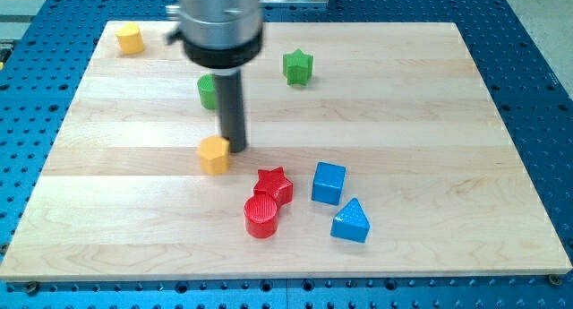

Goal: Move the hexagon into the heart

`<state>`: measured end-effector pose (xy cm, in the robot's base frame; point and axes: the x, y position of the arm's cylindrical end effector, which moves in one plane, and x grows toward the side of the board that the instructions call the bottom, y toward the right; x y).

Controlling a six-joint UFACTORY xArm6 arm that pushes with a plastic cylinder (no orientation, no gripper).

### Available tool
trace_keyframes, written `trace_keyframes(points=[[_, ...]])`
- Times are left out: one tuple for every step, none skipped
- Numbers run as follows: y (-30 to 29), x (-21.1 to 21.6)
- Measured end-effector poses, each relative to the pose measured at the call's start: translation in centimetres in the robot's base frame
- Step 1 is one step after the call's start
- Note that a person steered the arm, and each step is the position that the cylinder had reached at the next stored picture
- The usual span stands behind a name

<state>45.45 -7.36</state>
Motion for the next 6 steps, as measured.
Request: trace_keyframes(points=[[2.4,1.0],[1.0,3.6],[-3.7,4.1],[-9.7,-0.1],[-7.6,3.1],[-12.3,1.5]])
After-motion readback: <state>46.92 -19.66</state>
